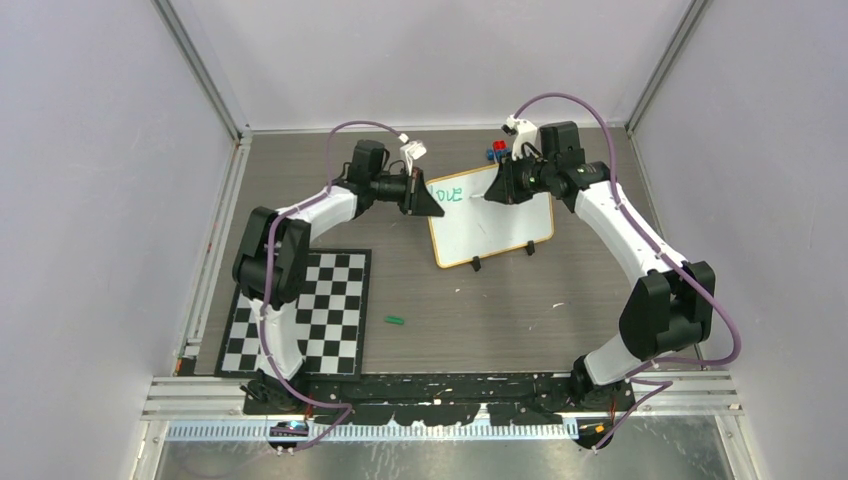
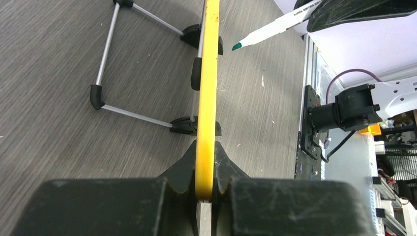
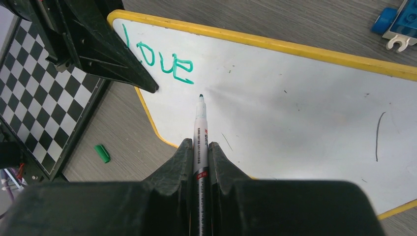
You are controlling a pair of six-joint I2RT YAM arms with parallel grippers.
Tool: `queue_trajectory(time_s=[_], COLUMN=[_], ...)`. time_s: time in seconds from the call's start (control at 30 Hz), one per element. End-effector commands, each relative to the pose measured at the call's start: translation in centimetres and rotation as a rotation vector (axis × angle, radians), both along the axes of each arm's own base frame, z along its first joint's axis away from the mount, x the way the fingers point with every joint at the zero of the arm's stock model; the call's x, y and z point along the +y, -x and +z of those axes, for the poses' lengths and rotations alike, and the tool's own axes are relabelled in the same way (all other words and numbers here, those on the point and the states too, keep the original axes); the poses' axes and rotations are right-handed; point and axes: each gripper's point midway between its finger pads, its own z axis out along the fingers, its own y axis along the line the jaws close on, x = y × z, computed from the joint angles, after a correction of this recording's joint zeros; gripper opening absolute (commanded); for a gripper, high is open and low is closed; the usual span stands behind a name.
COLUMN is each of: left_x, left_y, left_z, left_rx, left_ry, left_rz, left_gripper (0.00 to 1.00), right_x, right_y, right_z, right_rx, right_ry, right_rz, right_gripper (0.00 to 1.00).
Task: Write a sentence on the whiteboard
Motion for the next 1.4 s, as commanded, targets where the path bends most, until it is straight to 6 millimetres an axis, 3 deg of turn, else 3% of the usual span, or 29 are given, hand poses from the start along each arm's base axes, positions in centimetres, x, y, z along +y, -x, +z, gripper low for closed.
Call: queue_trajectory(time_s=[0.0,0.63,0.97,1.37], left_x=[0.4,0.6,0.7,0.7], left_y=[-0.2,-0.1,-0.2,-0.2], left_z=[-0.7,-1.2,-1.5,-1.5], left_rx=[0.021,0.015,0.014,0.006], left_ry=[-0.035,-0.046,-0.052,-0.052], left_rz=[-0.012,0.001,0.005,0.004], left_gripper=[0.00,0.00,0.00,0.00], right_x=[0.2,0.2,-0.5,0.0], right_y=[-1.8,-3.6,-2.3,-2.4], right_z=[3.4,2.8,1.0,0.8], right_rx=[-0.116,-0.105,-0.062,-0.053], right_ry=[-0.025,-0.011,0.023,0.030], right_rz=[-0.010,-0.052,-0.058,-0.022], right_gripper=[0.00,0.00,0.00,0.00])
